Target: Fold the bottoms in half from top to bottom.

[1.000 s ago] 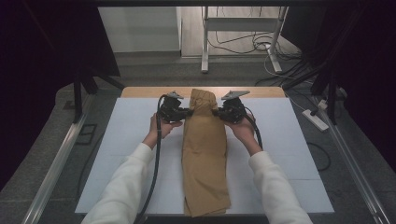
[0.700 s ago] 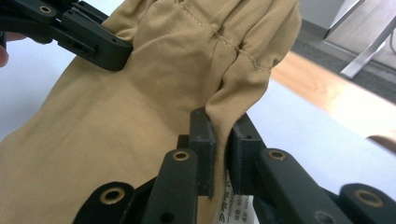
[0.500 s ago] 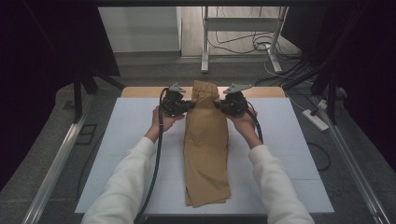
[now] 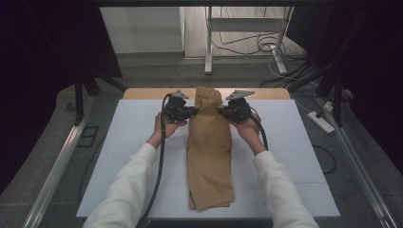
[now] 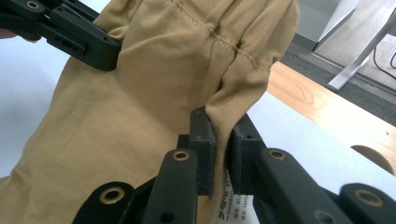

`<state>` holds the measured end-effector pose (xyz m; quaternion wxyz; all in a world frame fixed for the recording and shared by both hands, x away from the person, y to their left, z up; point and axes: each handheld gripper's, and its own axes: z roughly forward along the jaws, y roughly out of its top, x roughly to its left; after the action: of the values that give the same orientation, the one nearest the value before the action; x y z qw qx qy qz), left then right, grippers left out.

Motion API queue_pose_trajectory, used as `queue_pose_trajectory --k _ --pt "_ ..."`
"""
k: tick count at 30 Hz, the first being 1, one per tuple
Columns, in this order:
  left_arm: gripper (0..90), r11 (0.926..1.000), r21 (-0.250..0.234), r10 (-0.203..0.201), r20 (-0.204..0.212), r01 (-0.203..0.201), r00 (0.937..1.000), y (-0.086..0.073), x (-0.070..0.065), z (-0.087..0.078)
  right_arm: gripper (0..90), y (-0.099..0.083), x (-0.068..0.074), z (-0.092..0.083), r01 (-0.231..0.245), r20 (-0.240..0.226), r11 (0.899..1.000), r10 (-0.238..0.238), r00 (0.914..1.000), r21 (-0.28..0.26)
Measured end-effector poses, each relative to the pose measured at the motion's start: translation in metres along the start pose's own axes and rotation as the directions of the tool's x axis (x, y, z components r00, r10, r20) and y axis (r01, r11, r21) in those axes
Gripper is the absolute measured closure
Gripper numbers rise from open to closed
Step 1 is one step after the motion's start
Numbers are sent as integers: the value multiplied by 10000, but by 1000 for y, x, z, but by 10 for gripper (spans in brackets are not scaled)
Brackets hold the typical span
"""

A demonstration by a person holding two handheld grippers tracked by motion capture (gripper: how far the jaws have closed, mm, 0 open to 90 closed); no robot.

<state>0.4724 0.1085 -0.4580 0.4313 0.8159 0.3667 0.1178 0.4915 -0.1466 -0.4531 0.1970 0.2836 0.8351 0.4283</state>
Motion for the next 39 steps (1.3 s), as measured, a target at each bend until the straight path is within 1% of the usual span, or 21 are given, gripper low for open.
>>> queue_pose_trajectory --k 6,12,24,30,39 --pt "824 10000 34 24 96 -24 10000 -5 -3 -1 815 -3 3 -1 66 -44 10000 -66 10000 18" --pt "822 9999 45 96 178 -97 9998 -11 -9 -3 817 -8 8 -7 89 -152 10000 -89 9998 29" --pt "820 9999 42 113 375 -114 9992 -18 -16 -11 820 -14 12 -14 -420 -663 9990 408 9970 -163" --pt "819 9999 104 82 446 -87 9990 -22 -18 -12 822 -17 16 -16 -436 -790 9989 423 9960 -155" --pt "819 9998 168 76 549 -85 9985 -25 -19 -12 823 -19 18 -16 -374 -907 9993 369 9952 -35"
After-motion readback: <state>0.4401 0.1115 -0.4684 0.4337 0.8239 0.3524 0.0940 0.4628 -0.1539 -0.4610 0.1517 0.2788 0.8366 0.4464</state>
